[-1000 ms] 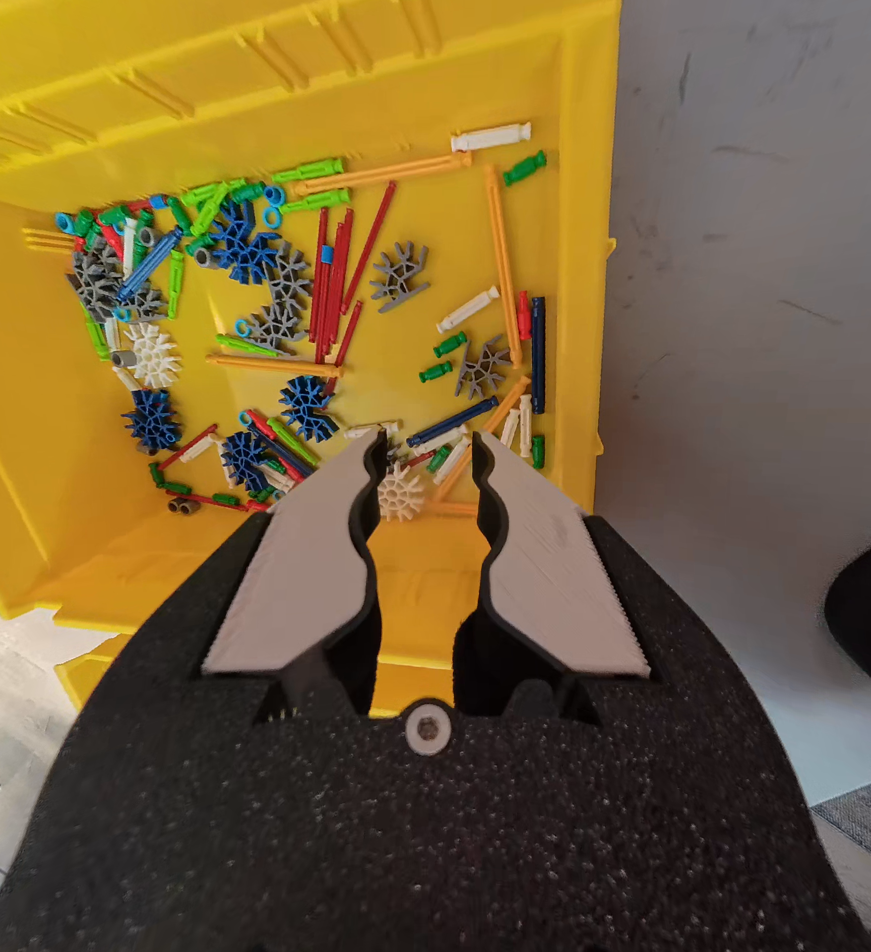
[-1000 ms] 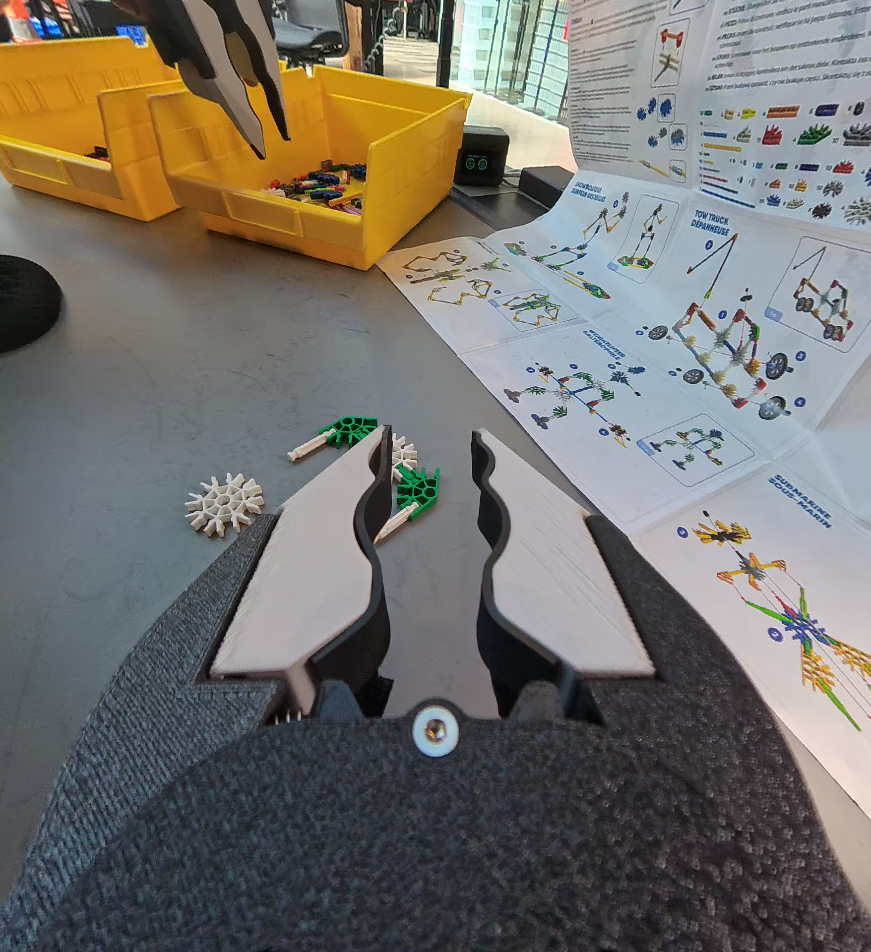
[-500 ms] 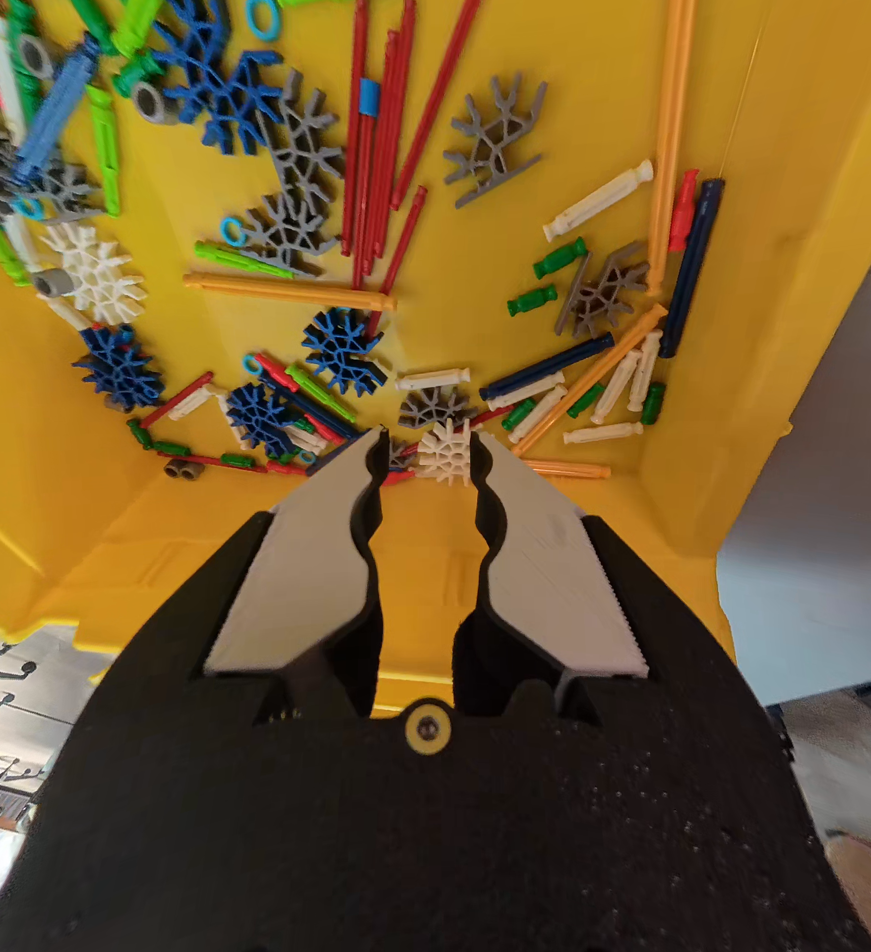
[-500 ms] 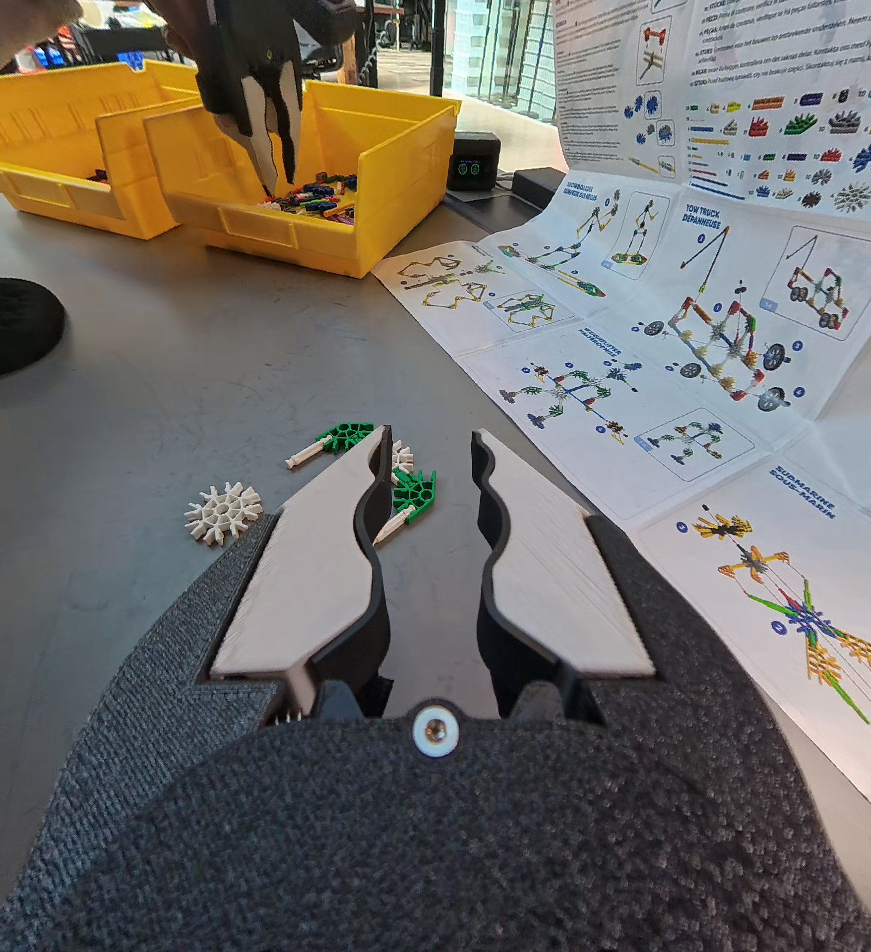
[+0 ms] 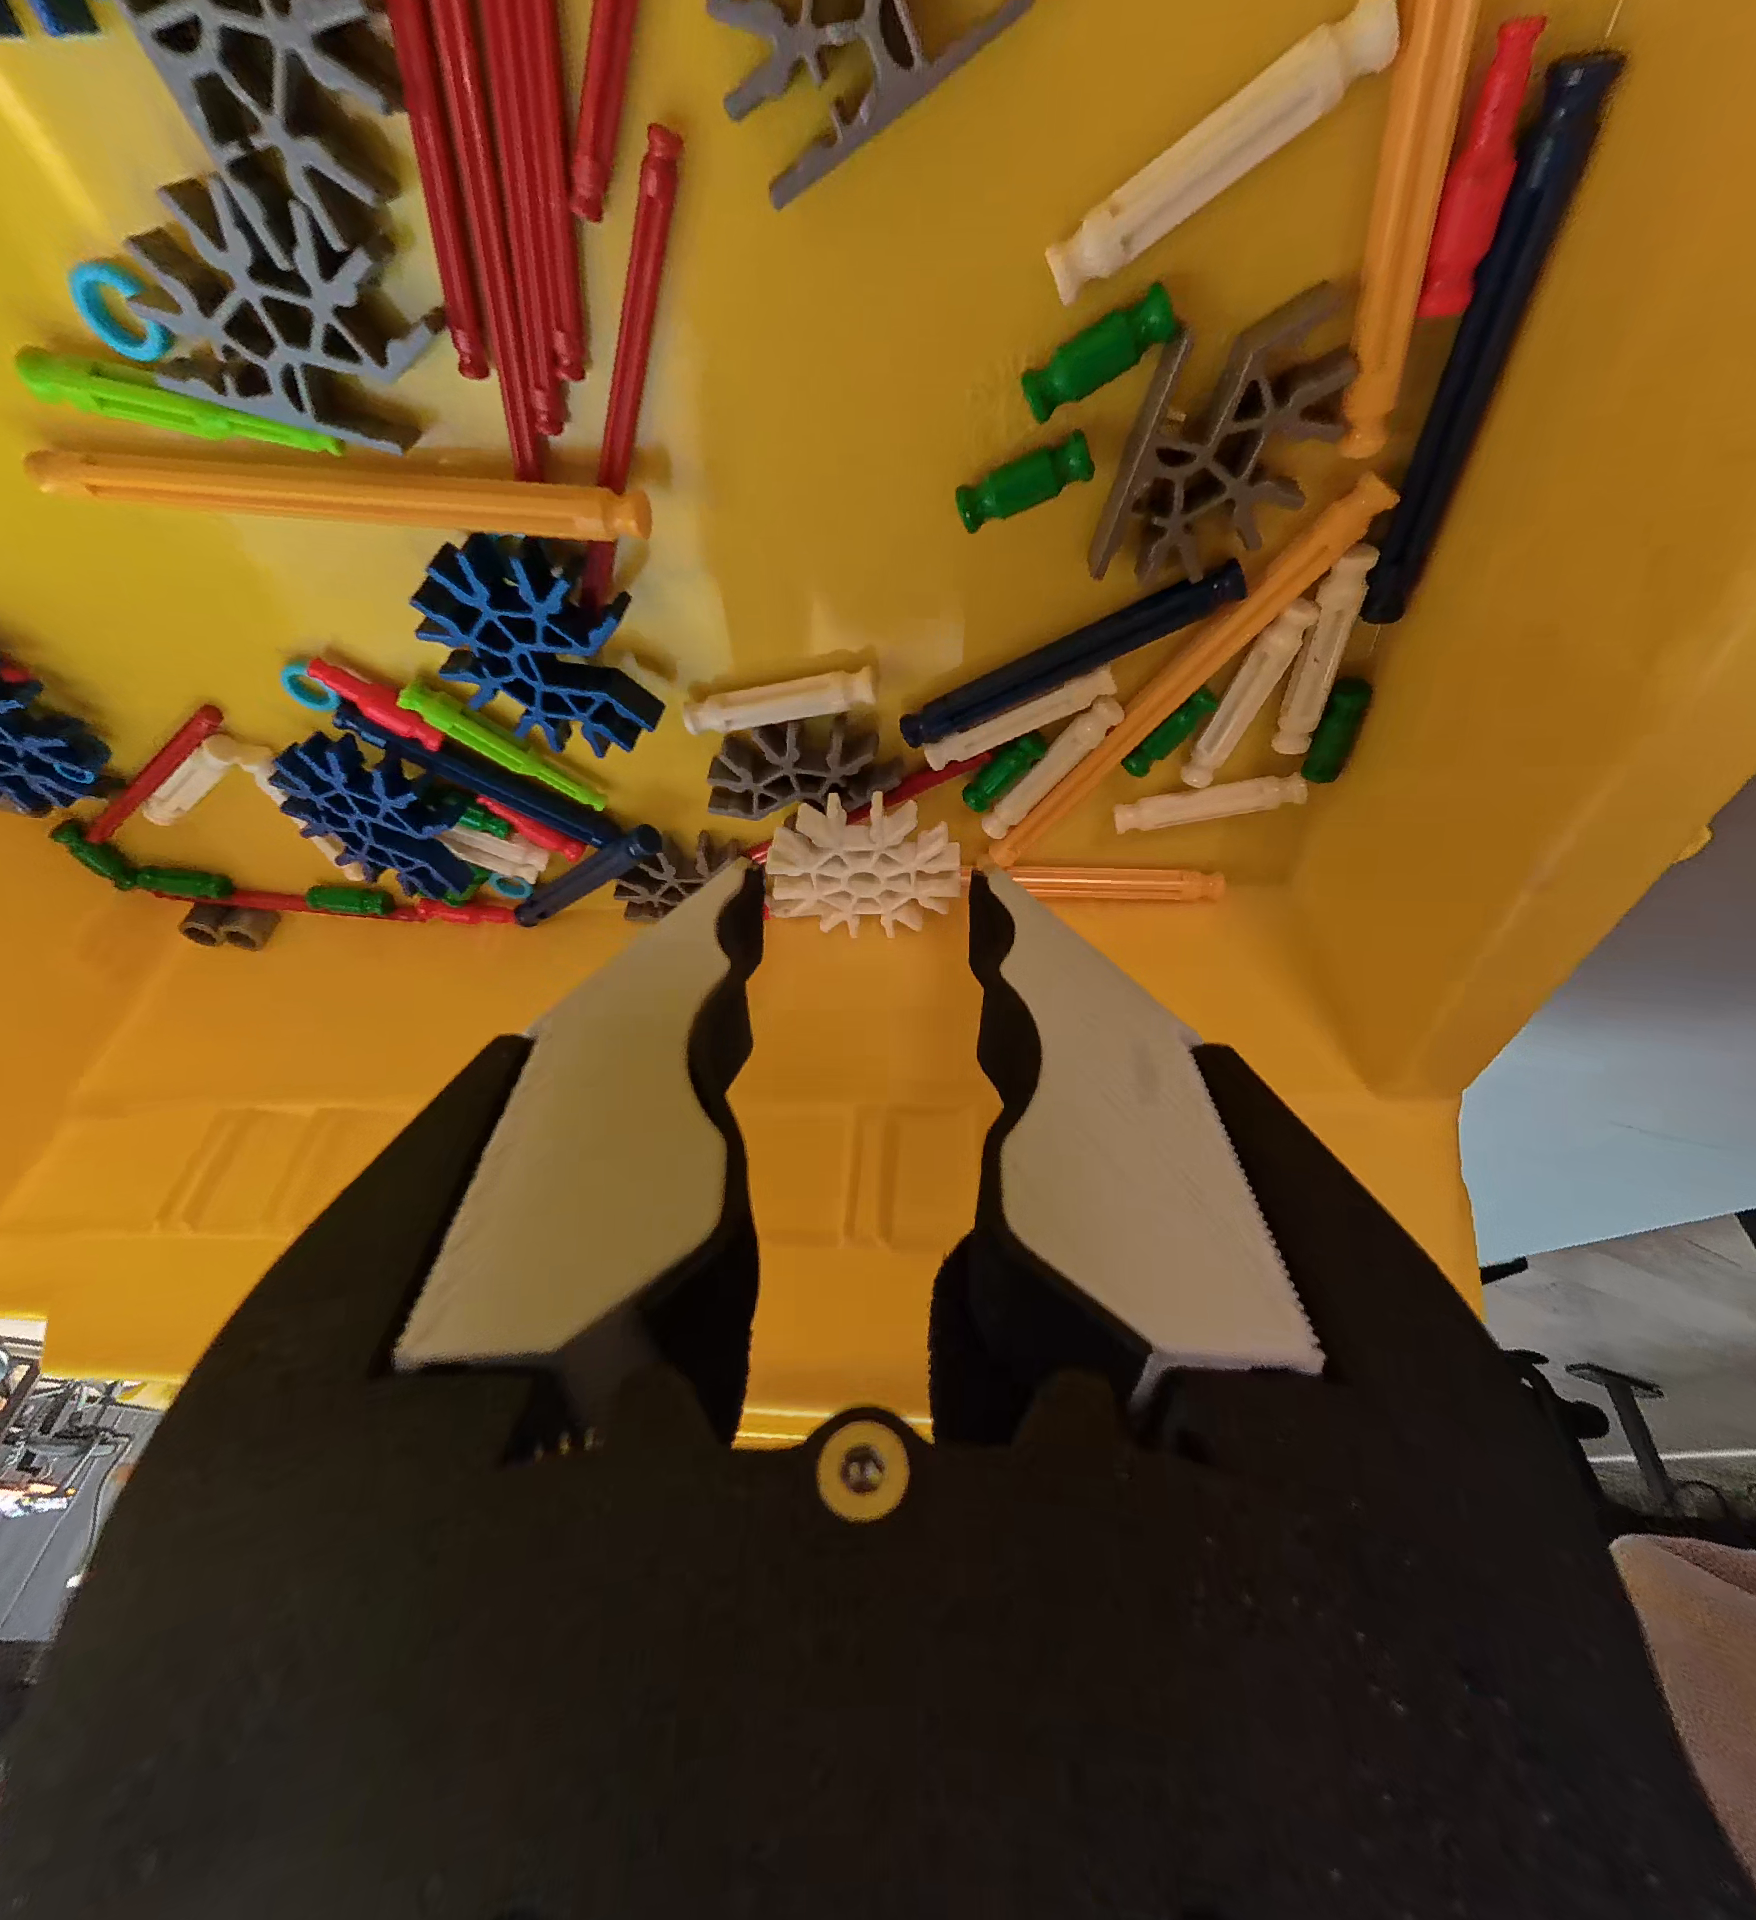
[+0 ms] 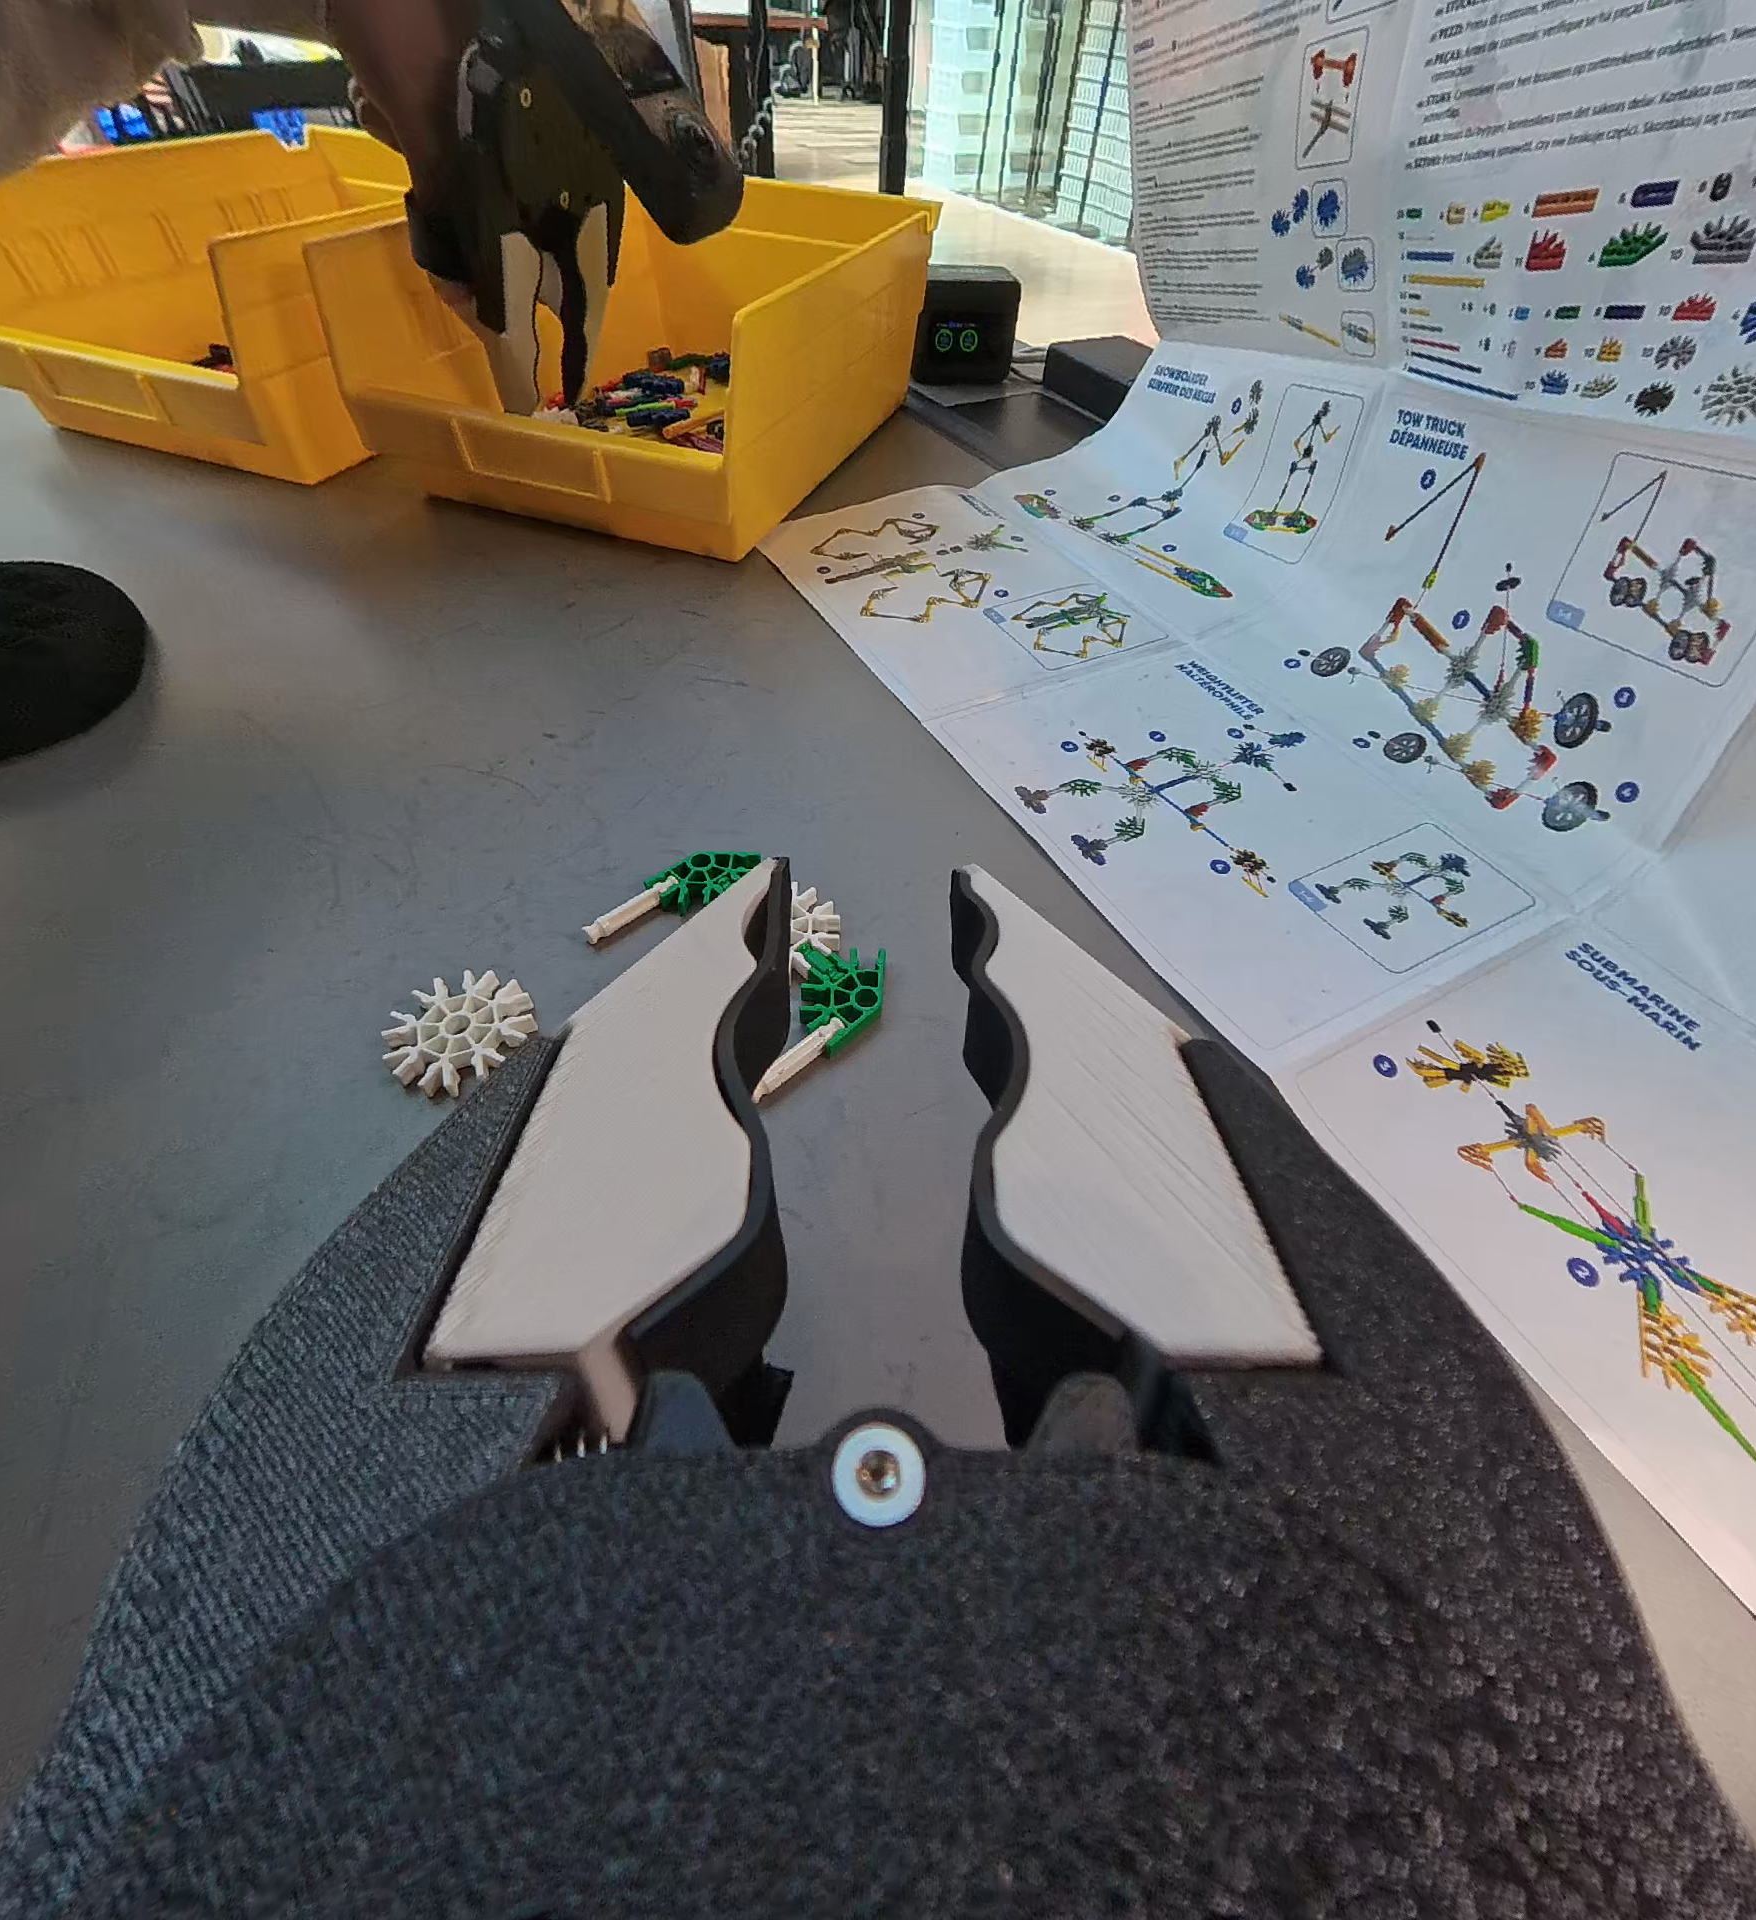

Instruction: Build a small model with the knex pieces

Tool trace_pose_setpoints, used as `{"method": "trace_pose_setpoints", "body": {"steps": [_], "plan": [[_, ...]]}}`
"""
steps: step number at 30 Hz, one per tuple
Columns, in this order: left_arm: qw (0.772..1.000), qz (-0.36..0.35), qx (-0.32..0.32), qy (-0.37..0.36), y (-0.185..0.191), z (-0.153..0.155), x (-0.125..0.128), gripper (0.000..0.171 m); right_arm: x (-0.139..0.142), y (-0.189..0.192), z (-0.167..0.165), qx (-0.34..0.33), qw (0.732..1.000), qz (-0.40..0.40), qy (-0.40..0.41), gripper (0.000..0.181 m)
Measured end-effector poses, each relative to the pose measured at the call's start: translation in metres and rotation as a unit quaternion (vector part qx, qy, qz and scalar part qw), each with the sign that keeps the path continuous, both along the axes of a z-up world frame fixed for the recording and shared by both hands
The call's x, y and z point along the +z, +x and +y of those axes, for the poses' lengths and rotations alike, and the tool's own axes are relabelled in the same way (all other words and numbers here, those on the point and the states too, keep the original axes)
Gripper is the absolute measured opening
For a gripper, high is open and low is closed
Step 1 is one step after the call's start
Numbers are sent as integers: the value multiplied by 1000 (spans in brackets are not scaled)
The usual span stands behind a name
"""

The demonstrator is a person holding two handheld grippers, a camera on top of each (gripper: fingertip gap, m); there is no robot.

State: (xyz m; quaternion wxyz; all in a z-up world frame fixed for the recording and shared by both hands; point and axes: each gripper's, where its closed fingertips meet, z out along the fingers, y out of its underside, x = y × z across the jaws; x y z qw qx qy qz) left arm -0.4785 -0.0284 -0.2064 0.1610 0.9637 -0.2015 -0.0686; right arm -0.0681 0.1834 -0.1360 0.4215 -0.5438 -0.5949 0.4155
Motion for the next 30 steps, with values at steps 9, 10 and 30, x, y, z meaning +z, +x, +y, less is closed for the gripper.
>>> {"method": "trace_pose_setpoints", "body": {"steps": [9,10,30], "plan": [[999,-15,-13,34,7,12,6,17,0,0,0,1,1000,0,1,29],[998,-20,-13,50,9,17,10,11,0,0,0,1,1000,0,0,29],[933,-6,-19,358,6,123,65,5,0,0,0,0,1000,-1,-1,29]]}}
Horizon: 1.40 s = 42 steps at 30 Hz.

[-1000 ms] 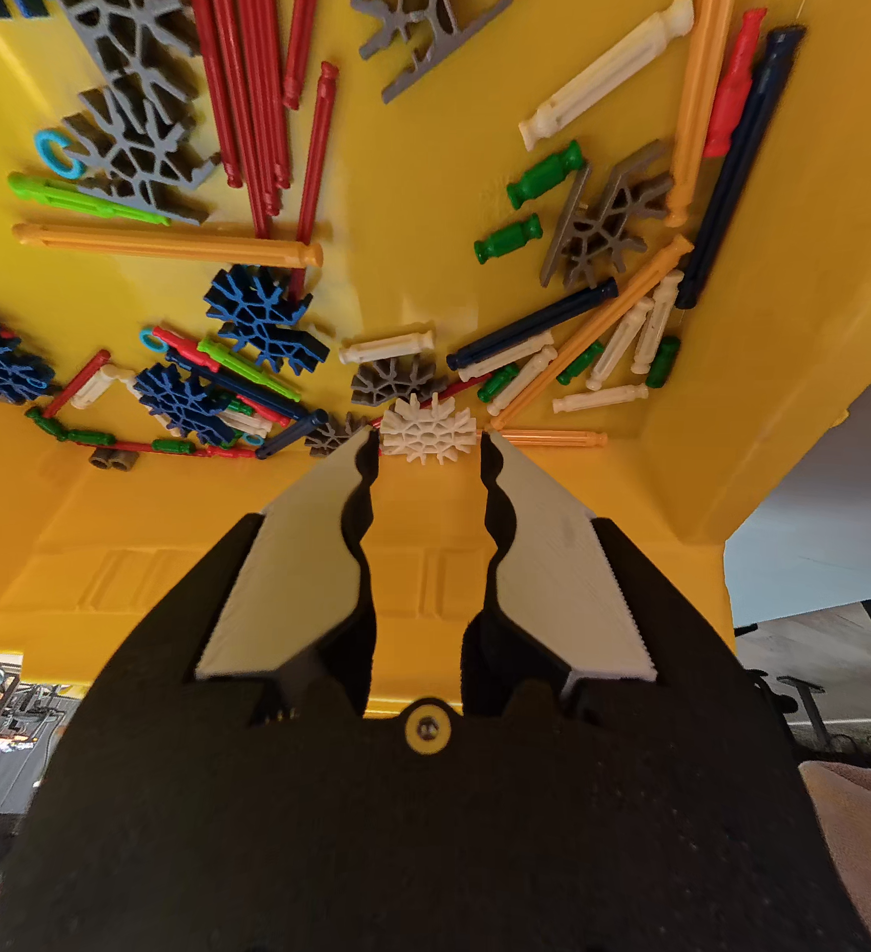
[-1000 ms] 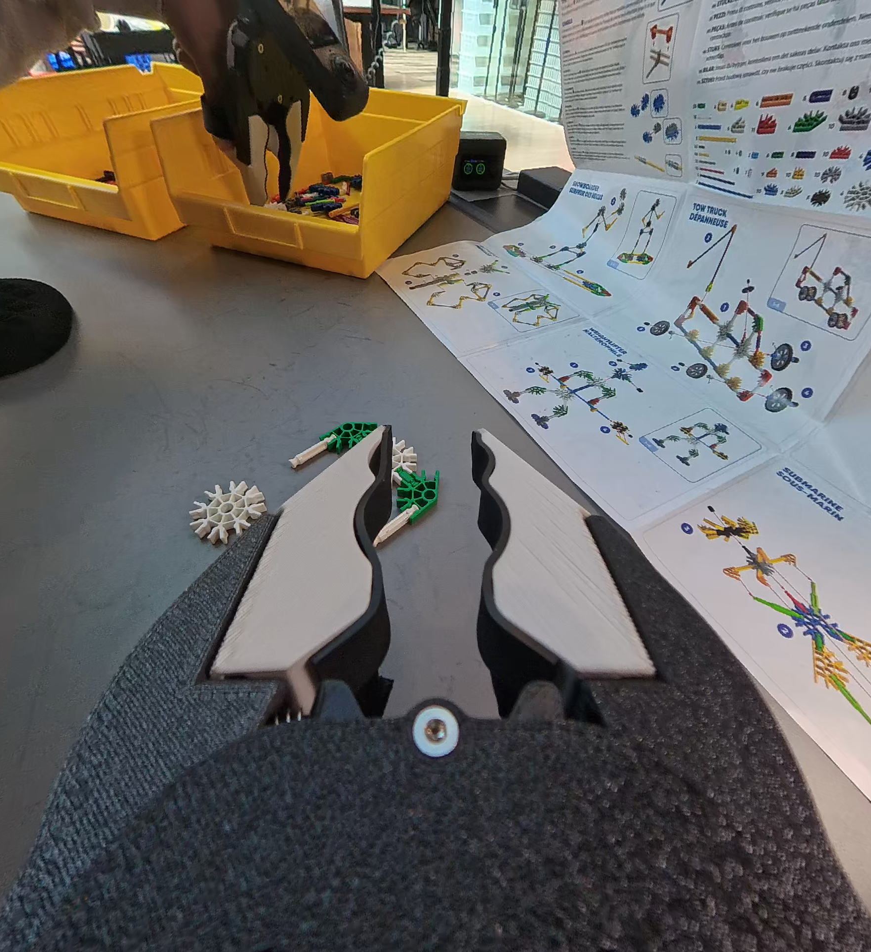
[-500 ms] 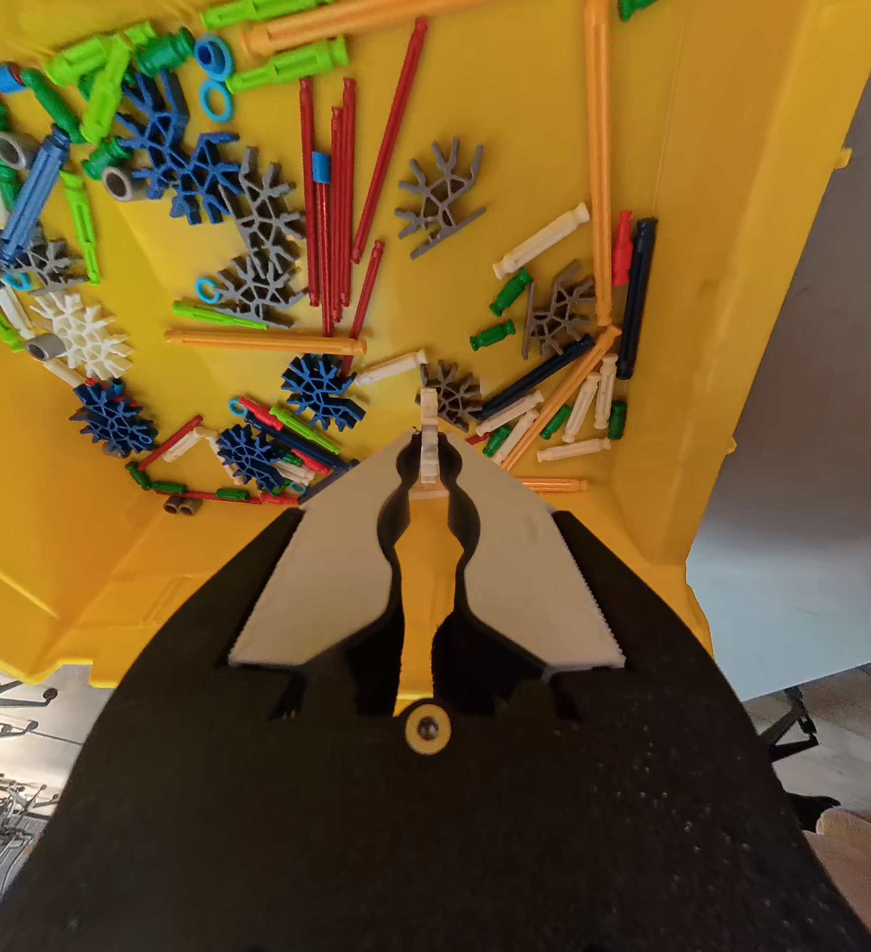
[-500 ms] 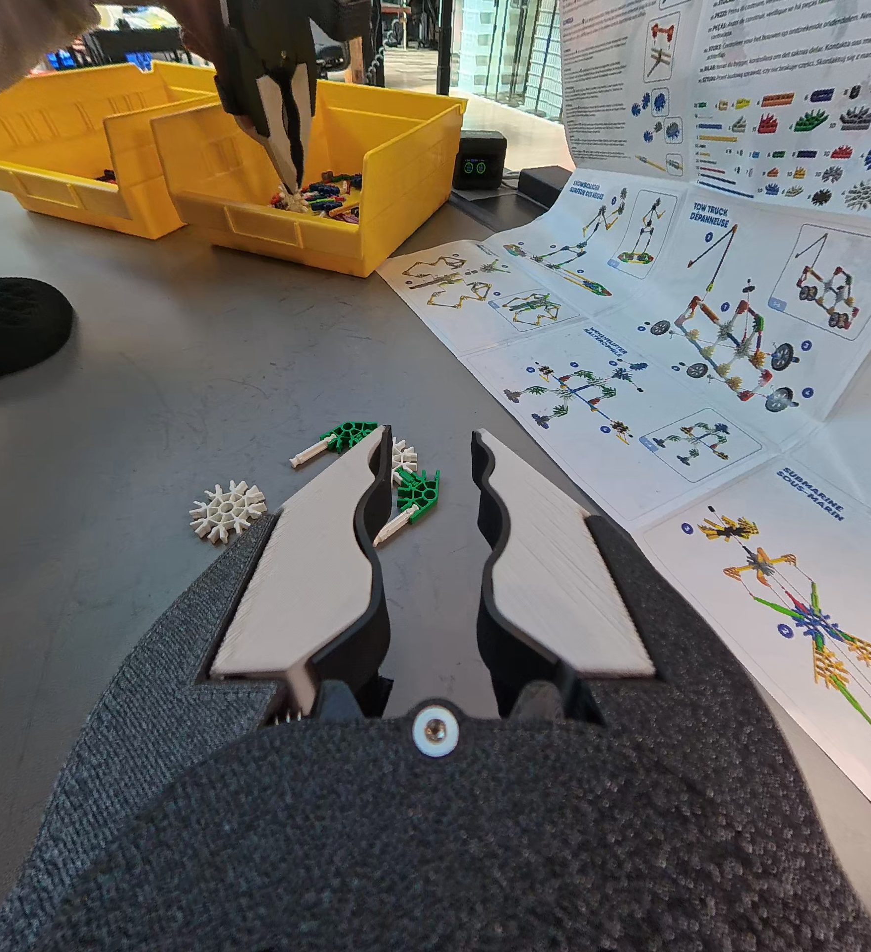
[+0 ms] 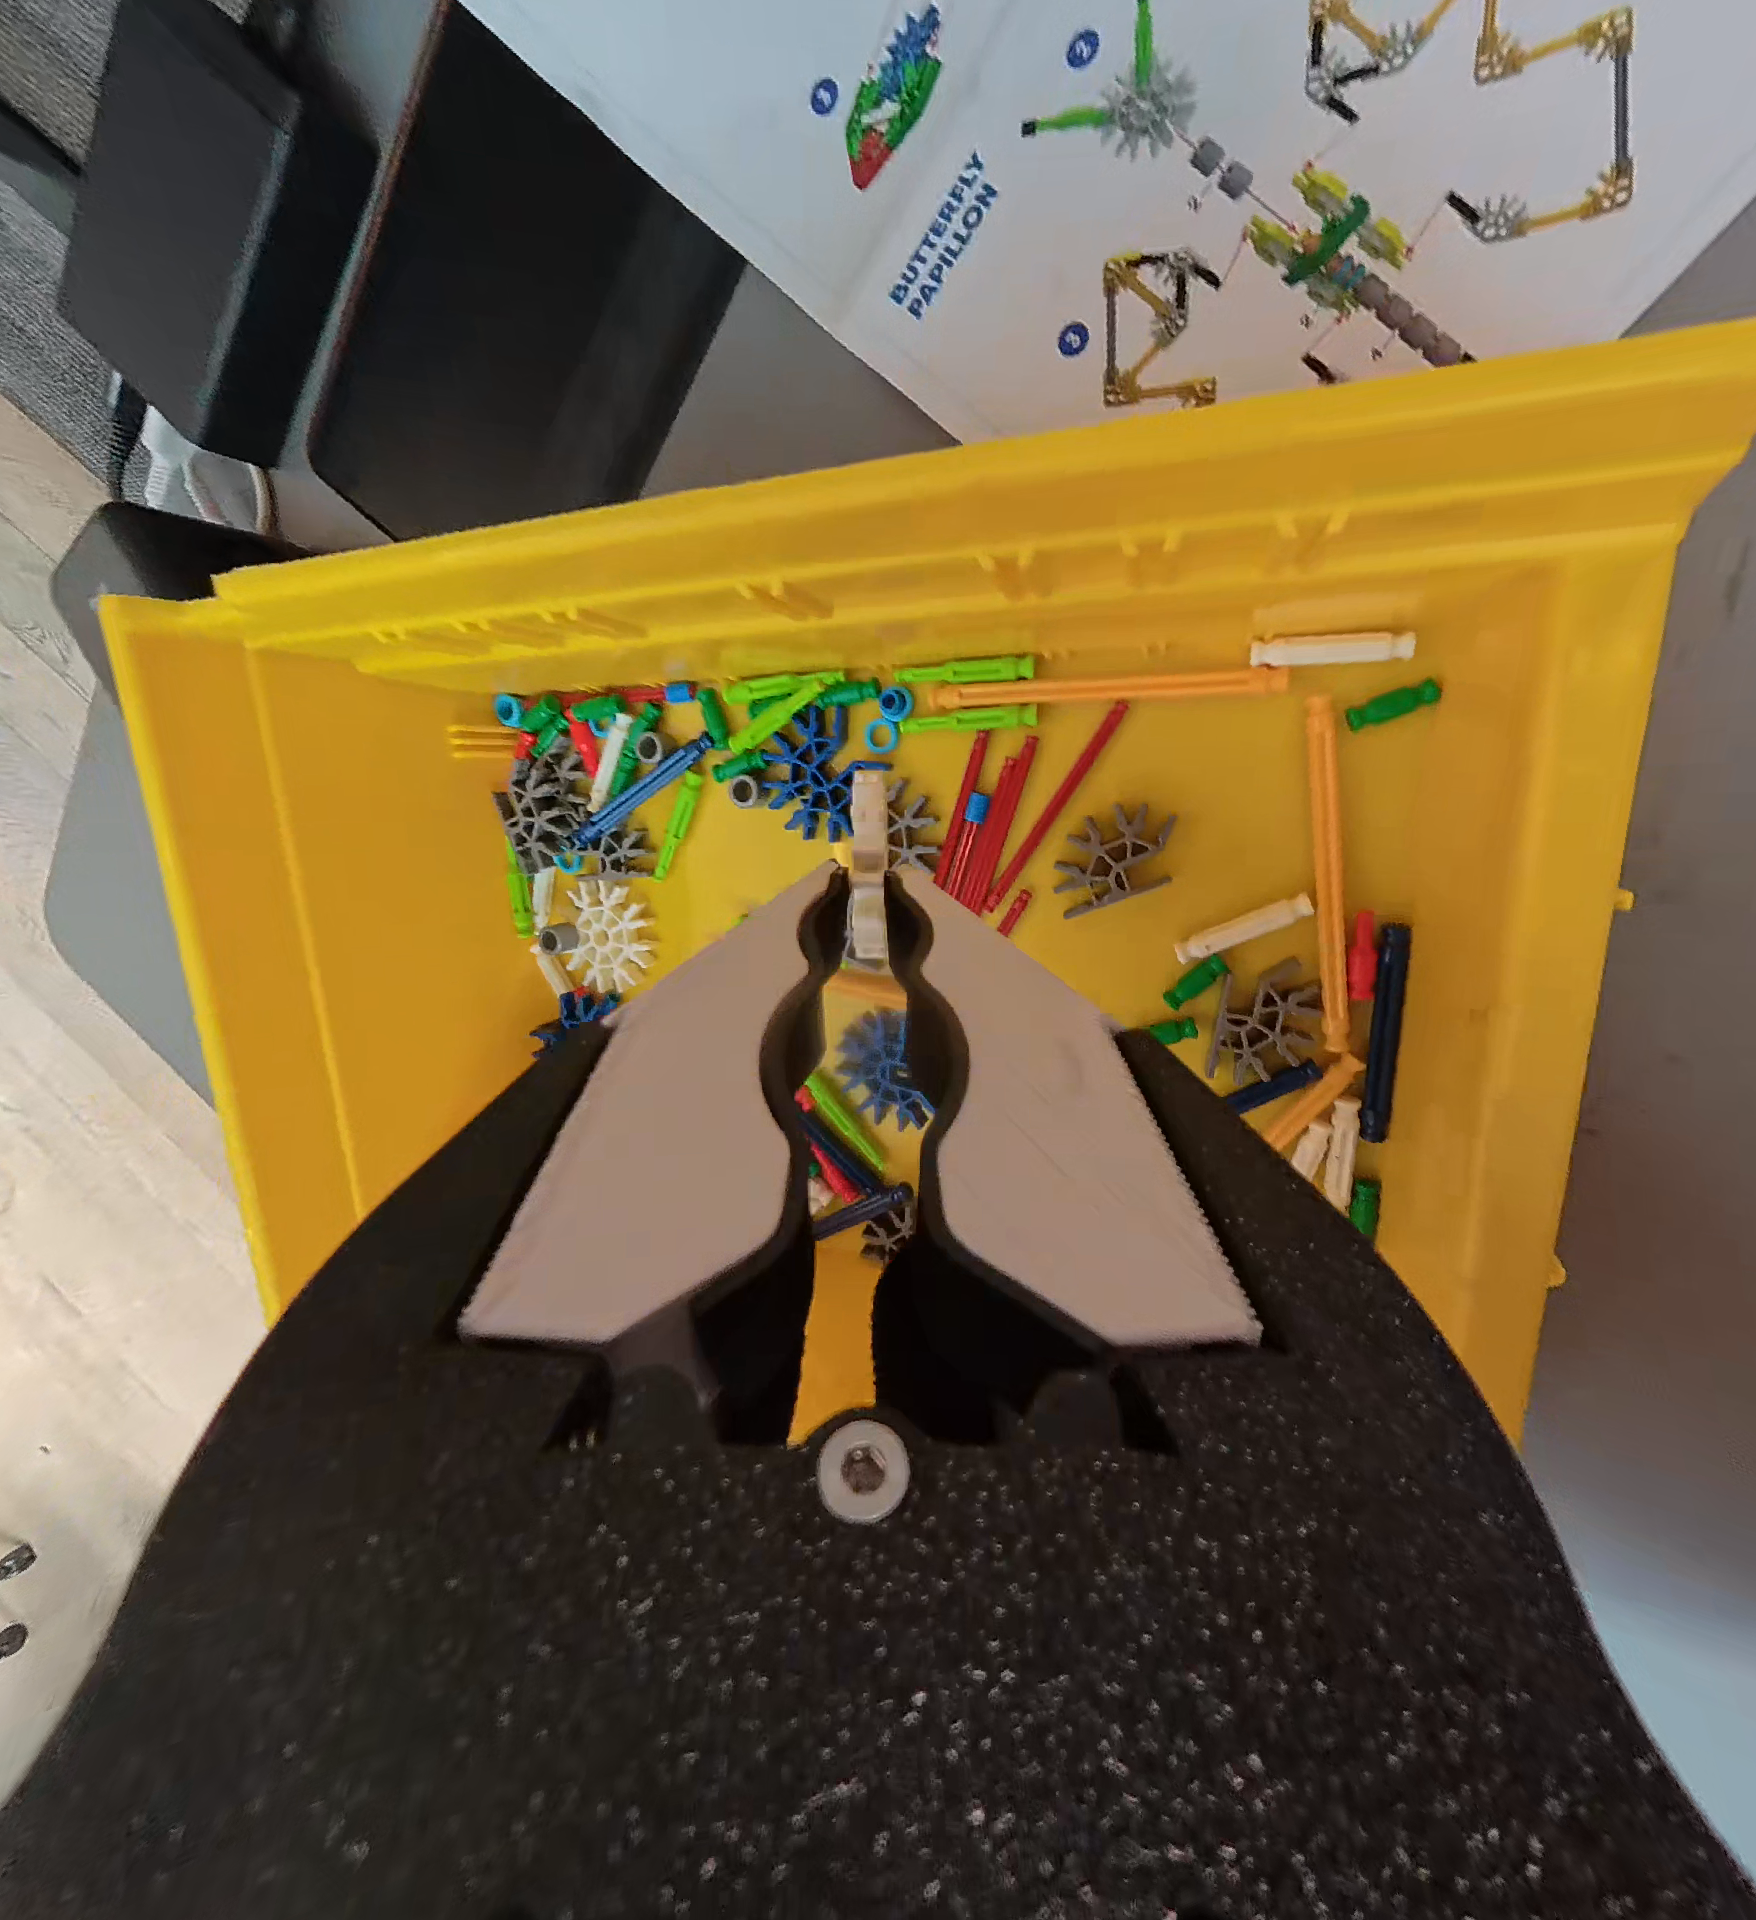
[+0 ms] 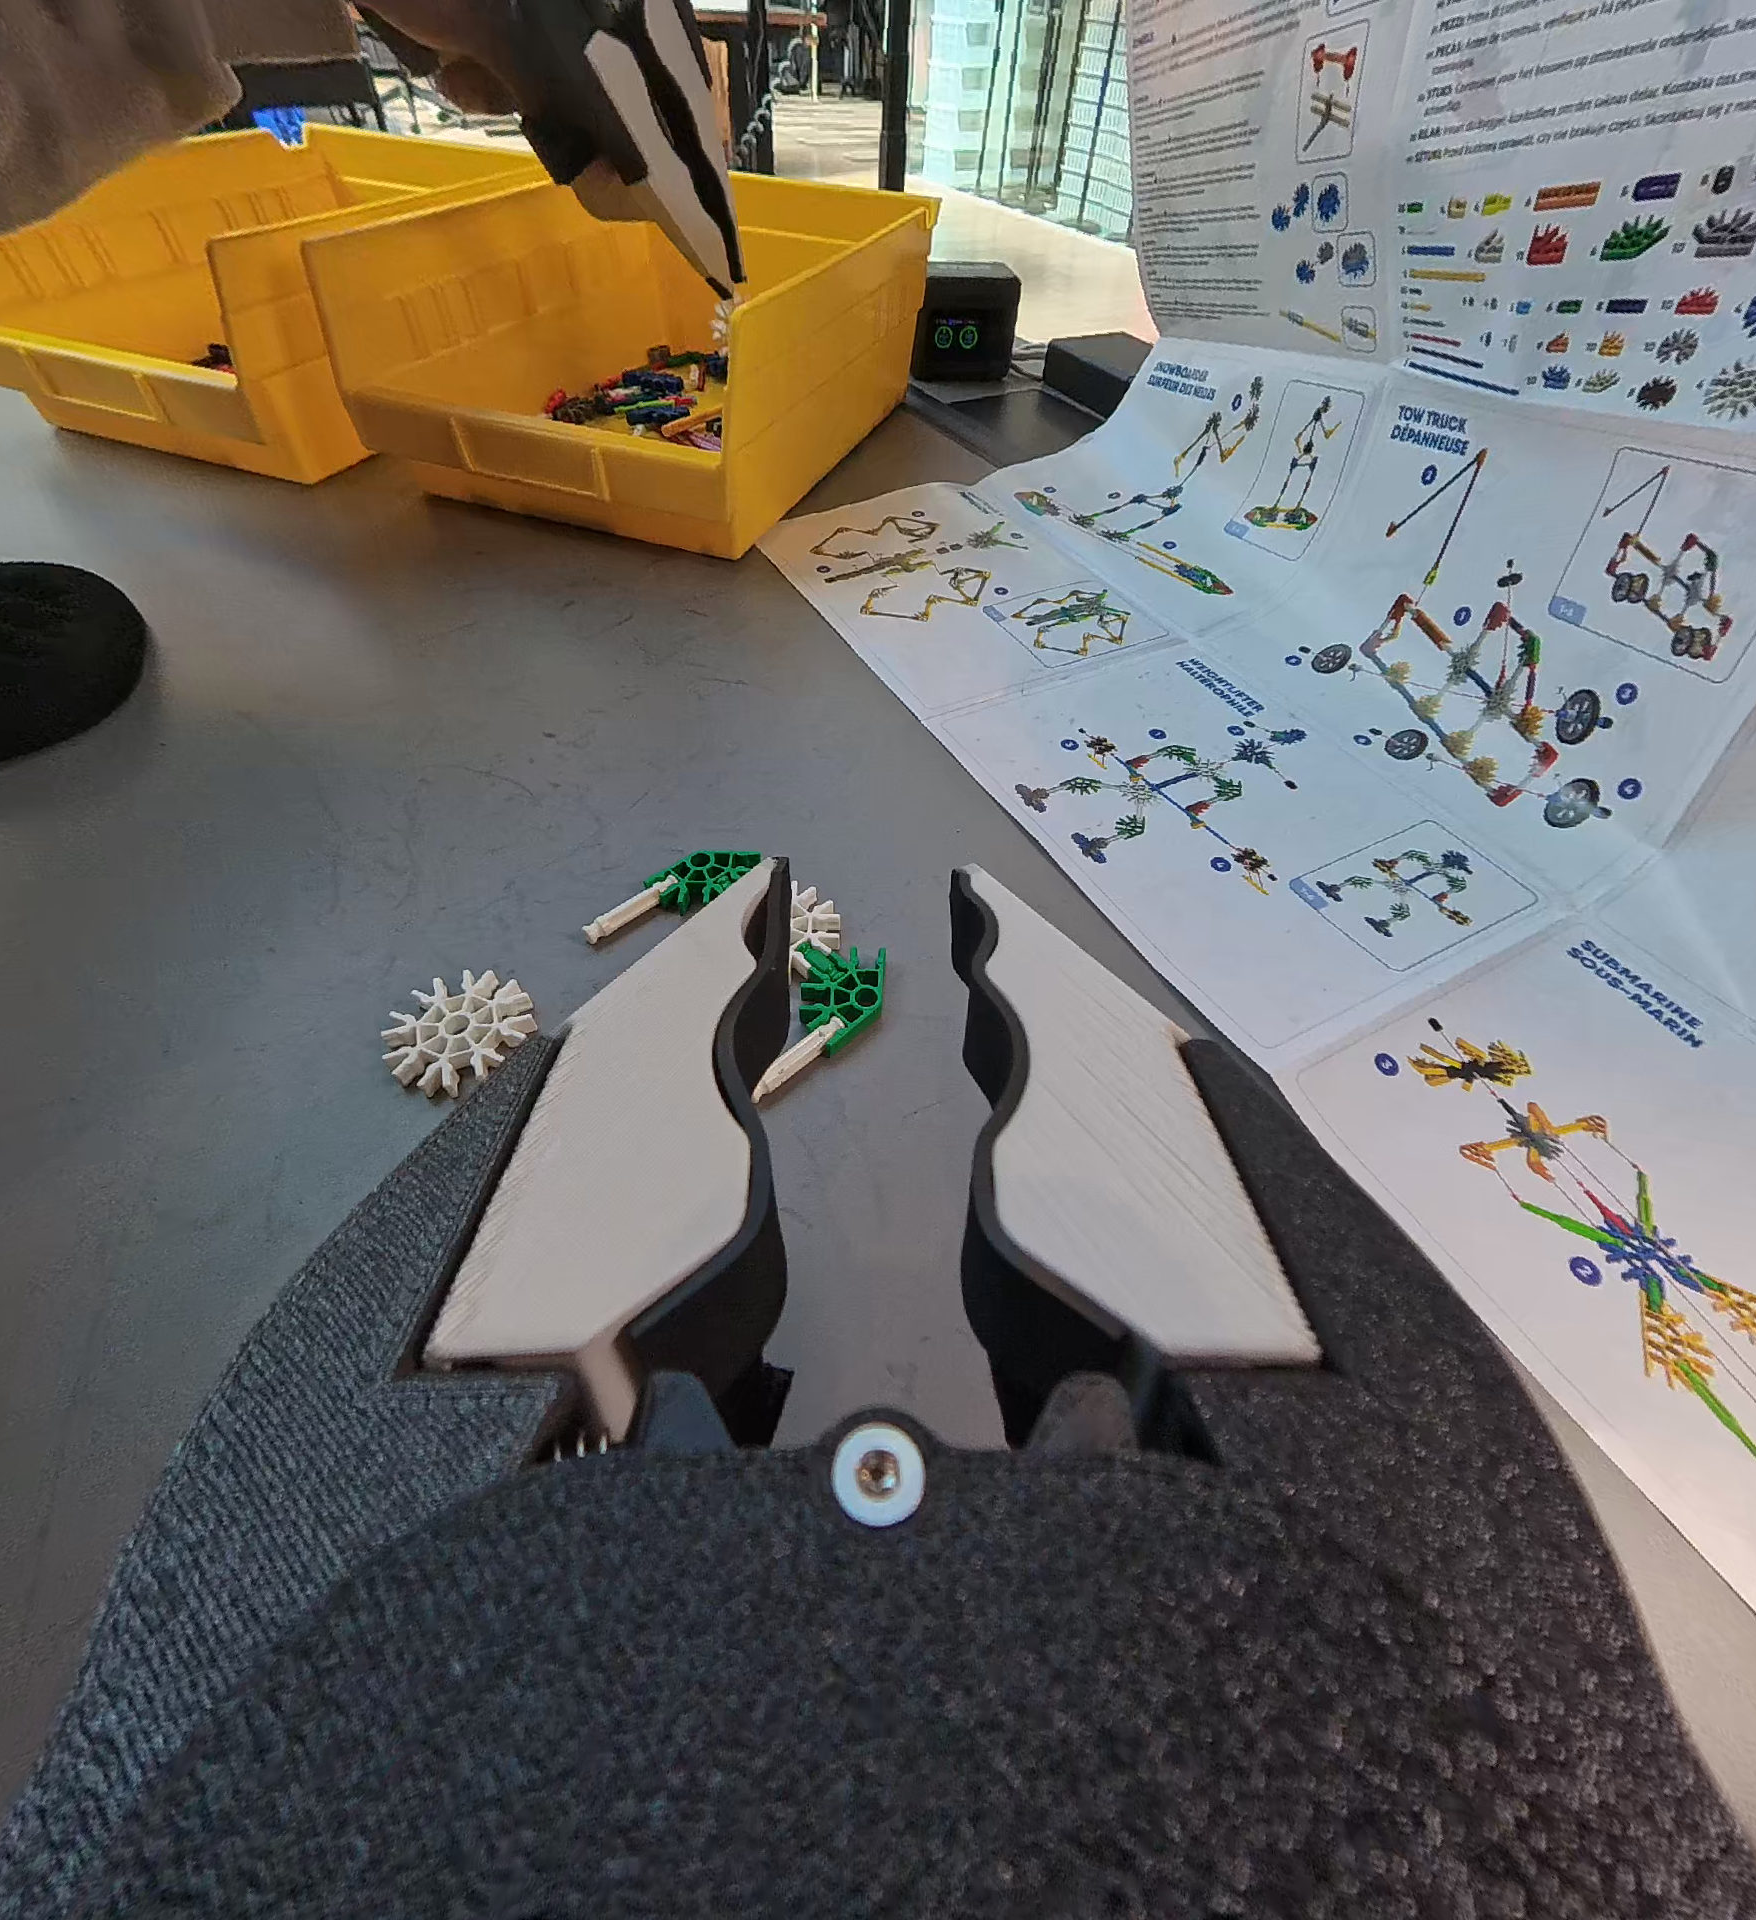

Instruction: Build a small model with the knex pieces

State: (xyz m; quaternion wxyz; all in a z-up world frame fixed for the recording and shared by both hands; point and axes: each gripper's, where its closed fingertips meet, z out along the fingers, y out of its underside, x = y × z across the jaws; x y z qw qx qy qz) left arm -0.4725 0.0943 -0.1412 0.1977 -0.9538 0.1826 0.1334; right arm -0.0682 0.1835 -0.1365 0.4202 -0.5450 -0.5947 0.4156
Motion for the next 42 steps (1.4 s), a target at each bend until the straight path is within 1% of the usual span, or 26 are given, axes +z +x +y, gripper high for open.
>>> {"method": "trace_pose_setpoints", "body": {"steps": [2,7,12,14,17,20,23,26,28,31,32,35,42], "plan": [[1000,0,8,17,-2,3,3,12,0,0,0,0,1000,-1,0,29],[998,-2,18,58,-2,5,11,21,0,0,0,0,1000,-1,-1,29],[996,-41,10,78,19,-5,17,26,0,0,0,0,1000,-2,-2,29],[996,-60,-3,60,33,-16,13,28,-1,-1,0,0,1000,-2,-2,29],[996,-79,-36,9,53,-39,2,29,-1,-1,0,0,1000,-3,-2,29],[993,-80,-71,-45,63,-62,-10,29,-1,-1,-1,2,1000,-5,0,29],[992,-55,-75,-90,54,-77,-18,29,-2,-1,-1,3,1000,-6,3,29],[989,-13,-50,-136,25,-87,-24,28,-3,-2,-3,5,1000,-9,6,29],[985,4,-35,-166,7,-91,-30,27,-4,-2,-3,7,1000,-12,8,29],[980,9,-27,-196,-12,-92,-41,24,-5,-2,-4,6,1000,-14,12,29],[979,5,-36,-200,-13,-90,-45,24,-5,-2,-3,5,1000,-14,13,29],[977,3,-89,-192,-7,-78,-54,18,-5,-3,-3,3,1000,-15,11,29],[959,53,-162,-225,-6,-71,-66,12,-5,-3,-2,5,1000,-14,0,29]]}}
